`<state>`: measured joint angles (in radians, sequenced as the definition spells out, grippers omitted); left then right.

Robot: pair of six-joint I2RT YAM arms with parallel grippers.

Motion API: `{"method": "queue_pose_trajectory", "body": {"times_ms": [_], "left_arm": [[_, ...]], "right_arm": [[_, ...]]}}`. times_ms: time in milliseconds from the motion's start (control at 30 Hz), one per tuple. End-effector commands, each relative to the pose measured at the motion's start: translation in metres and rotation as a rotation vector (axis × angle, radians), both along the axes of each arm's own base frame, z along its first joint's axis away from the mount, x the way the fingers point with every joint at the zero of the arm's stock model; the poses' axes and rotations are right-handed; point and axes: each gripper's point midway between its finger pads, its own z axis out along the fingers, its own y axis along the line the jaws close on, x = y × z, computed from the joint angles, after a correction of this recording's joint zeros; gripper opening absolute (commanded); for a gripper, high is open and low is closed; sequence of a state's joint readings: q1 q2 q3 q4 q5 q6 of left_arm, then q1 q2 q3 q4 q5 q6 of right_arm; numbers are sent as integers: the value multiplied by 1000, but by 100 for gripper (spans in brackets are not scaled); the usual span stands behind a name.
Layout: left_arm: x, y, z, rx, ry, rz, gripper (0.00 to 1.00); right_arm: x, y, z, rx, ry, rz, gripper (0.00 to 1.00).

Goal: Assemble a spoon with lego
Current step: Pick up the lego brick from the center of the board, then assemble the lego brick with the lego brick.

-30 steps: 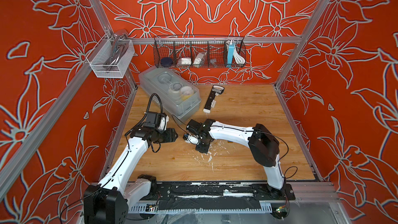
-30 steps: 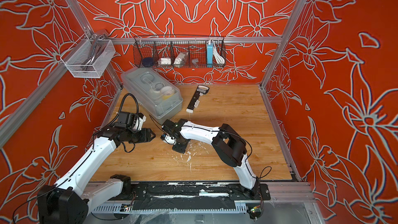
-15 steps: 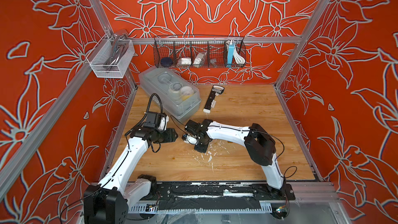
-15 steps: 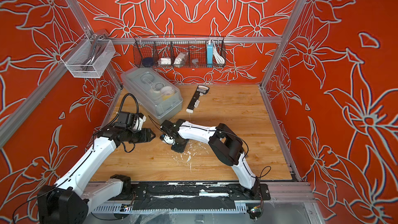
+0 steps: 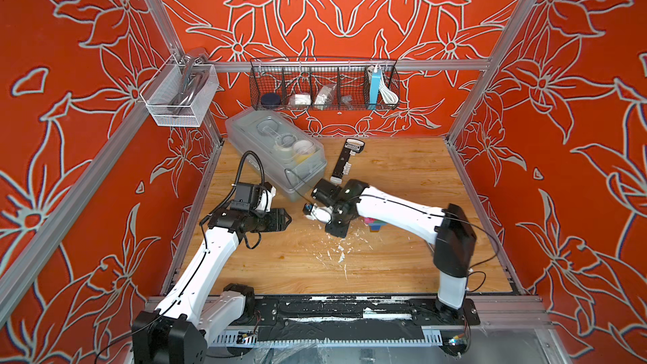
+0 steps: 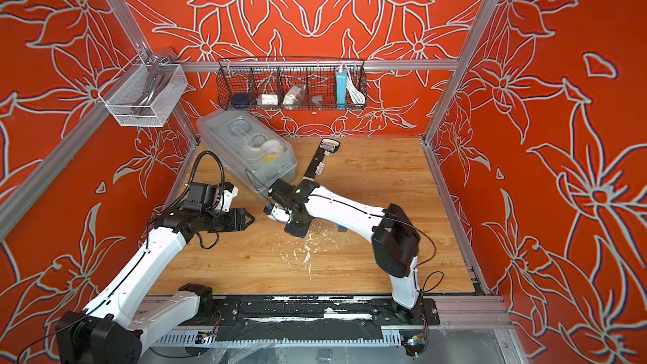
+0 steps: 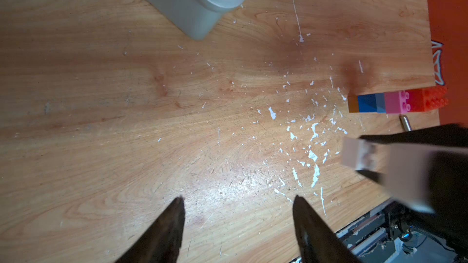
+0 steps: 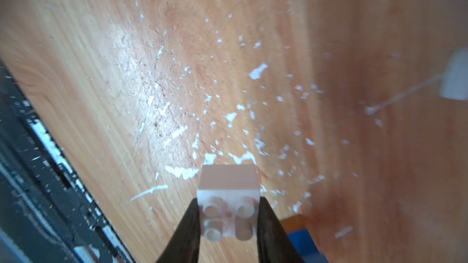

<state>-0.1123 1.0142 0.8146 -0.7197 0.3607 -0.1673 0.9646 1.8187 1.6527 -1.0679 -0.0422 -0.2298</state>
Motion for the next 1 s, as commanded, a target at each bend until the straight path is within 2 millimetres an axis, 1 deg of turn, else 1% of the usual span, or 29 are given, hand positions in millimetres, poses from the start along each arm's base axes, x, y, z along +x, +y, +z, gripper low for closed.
{"method": "queue_pose_trajectory", "body": {"times_ms": [0,67,167,200,267,333,400,467,600,733,800,967], "left_arm": [[-4,-15,-1,-18,-21,-83,68],[-6,-29,-4,-17,-36,-134,68],[-9,-56,-8,-35,-68,-209,68],[-10,-63,-9,-43,-76,-224,68],[-11,-78,-14,-58,-75,-262,68],[-12,-87,-21,-47,-65,-289,68],[-12,-93,-25,-42,-54,-311,68],[-14,-98,-29,-33,-44,-332,68],[-17,-104,-31,-33,-66,-360,68],[-20,-107,-30,-32,-83,-375,68],[-20,-107,-30,-27,-87,-377,69],[-21,-106,-31,-16,-85,-377,69]], "right_arm": [[9,-57,50,-34,-24,-16,0],[23,-88,73,-39,-65,-60,0],[29,-113,93,-32,-123,-35,0],[29,-122,96,-58,-144,-6,0],[19,-137,95,-121,-148,123,0],[20,-146,91,-169,-165,224,0],[19,-149,87,-168,-140,299,0],[22,-152,80,-182,-106,331,0],[23,-147,65,-166,-80,380,0],[26,-142,44,-158,-81,413,0],[30,-139,38,-143,-96,417,0],[32,-138,24,-146,-85,425,0]]}}
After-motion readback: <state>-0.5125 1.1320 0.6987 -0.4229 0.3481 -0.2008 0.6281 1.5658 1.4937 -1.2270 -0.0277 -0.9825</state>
